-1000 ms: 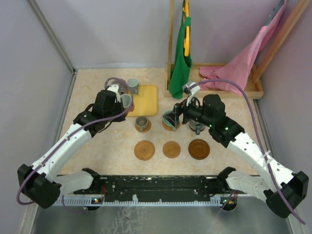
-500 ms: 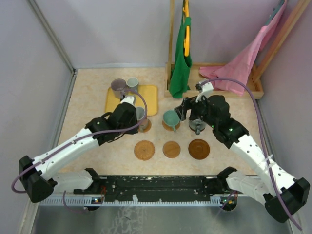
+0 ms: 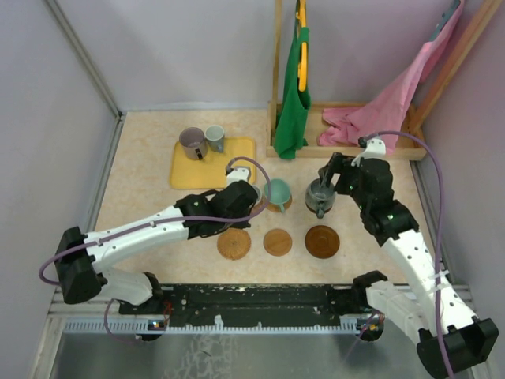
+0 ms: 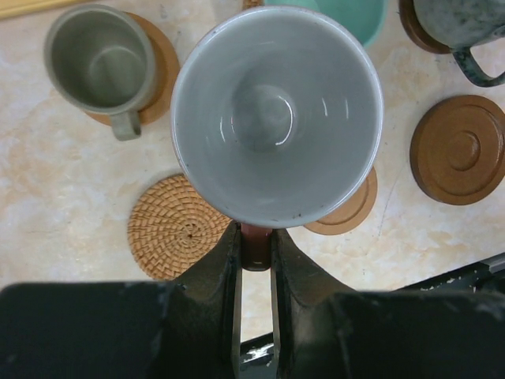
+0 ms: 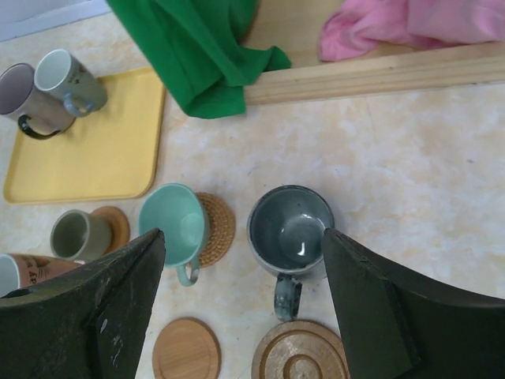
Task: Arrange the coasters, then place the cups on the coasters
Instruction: Place the cup on the coaster.
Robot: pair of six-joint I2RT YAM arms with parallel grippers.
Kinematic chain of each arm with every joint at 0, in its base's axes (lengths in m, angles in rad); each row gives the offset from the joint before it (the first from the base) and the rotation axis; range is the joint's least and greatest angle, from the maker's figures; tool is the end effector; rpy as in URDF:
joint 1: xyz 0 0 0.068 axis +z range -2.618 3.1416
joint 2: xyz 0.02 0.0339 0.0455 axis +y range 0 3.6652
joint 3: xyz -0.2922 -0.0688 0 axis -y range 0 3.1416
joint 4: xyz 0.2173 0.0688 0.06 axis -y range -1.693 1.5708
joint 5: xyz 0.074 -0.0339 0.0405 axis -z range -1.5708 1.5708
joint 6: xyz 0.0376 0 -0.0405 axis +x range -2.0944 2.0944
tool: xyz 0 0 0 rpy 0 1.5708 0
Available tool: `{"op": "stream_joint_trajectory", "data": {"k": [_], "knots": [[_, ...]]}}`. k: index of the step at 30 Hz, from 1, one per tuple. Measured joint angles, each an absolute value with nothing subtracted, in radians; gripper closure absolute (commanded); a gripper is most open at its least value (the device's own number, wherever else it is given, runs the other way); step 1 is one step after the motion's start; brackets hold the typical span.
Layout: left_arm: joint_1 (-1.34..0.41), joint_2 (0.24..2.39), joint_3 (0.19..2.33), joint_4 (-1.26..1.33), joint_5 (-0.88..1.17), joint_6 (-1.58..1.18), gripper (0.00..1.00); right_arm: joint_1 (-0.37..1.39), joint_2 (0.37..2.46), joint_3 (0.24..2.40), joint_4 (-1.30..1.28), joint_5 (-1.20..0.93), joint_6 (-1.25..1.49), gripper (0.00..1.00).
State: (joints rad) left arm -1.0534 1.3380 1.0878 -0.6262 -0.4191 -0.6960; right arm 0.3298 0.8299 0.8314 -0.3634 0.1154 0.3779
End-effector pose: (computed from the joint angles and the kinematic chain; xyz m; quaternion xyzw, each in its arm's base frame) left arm 0.1356 -0.2074 0.3189 0.0938 0.9177 -0.1300 0.3635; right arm 0.1378 0.0426 0.3500 0.0525 0.8204 0.1521 0.5487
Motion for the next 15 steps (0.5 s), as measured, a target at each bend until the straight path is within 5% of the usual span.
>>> {"op": "stream_joint_trajectory", "data": {"k": [15], "knots": [[-1.139, 1.424, 1.121, -0.587, -0.441, -0.775, 1.0, 0.232, 0.823, 0.825, -0.418, 0.148, 0.425, 0.18]]}}
